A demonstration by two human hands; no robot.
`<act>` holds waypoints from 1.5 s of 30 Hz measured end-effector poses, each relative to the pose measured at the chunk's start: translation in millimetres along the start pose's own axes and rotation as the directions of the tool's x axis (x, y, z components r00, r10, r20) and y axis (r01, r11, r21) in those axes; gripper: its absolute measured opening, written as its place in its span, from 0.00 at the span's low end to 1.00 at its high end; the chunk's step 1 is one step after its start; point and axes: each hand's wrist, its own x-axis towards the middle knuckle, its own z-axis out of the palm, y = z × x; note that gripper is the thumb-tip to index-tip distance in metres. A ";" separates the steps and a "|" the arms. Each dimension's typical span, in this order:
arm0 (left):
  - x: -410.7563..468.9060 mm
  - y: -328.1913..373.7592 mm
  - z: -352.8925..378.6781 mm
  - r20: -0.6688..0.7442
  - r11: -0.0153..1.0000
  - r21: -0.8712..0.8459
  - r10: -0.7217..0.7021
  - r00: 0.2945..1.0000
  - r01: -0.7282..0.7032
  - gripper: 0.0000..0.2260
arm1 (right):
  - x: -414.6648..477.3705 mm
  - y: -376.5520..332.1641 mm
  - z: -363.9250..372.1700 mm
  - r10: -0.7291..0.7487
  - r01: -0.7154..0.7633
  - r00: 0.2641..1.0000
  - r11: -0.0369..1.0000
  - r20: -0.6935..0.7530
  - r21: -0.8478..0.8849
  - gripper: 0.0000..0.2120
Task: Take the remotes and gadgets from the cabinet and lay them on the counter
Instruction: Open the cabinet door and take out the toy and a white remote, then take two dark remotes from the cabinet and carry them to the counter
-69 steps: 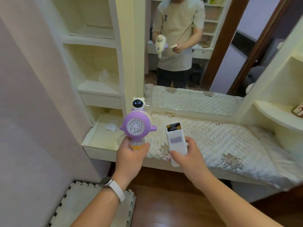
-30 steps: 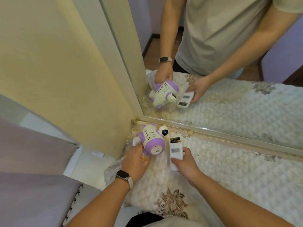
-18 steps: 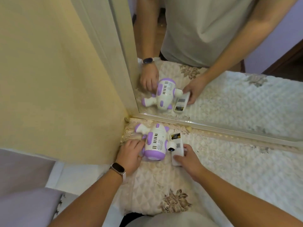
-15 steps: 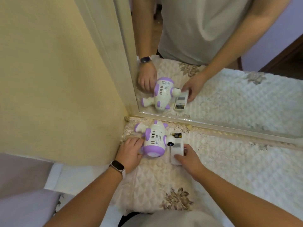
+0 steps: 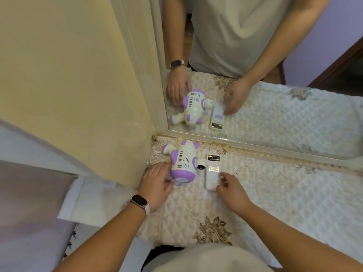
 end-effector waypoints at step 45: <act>-613.5 278.1 -29.2 -0.733 0.437 0.001 -0.612 0.298 0.899 0.20 | -436.7 -22.8 107.0 -0.697 0.845 -0.390 -0.531 0.601 -0.067 0.24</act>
